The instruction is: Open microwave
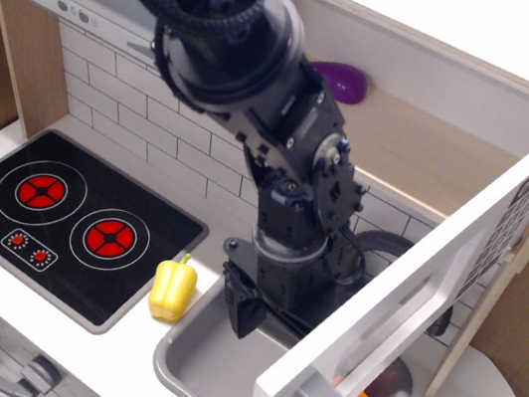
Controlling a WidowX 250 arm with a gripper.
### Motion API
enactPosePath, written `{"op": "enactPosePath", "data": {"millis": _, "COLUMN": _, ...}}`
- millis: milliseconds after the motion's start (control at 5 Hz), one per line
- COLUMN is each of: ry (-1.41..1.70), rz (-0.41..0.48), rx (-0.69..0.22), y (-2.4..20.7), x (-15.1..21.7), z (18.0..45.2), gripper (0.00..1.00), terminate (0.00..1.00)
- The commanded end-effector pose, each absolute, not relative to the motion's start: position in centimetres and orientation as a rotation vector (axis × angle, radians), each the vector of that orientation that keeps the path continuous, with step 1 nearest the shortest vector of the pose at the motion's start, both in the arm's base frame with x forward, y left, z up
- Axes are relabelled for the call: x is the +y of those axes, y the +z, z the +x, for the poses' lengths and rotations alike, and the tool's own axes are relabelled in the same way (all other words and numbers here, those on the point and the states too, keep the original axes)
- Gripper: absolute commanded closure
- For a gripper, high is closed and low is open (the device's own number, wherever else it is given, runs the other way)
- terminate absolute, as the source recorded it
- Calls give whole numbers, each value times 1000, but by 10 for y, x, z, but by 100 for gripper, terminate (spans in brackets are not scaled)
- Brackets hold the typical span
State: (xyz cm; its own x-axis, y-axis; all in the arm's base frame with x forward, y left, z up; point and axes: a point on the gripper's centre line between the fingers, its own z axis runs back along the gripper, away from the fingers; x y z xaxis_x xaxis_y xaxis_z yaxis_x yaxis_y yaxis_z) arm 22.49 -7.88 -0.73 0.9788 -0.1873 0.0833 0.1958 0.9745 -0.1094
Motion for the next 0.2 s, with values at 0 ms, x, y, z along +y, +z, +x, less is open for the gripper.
{"op": "enactPosePath", "data": {"millis": 0, "ry": -192, "rz": -127, "rx": -127, "y": 19, "x": -70, "z": 227, "gripper": 0, "terminate": 100}}
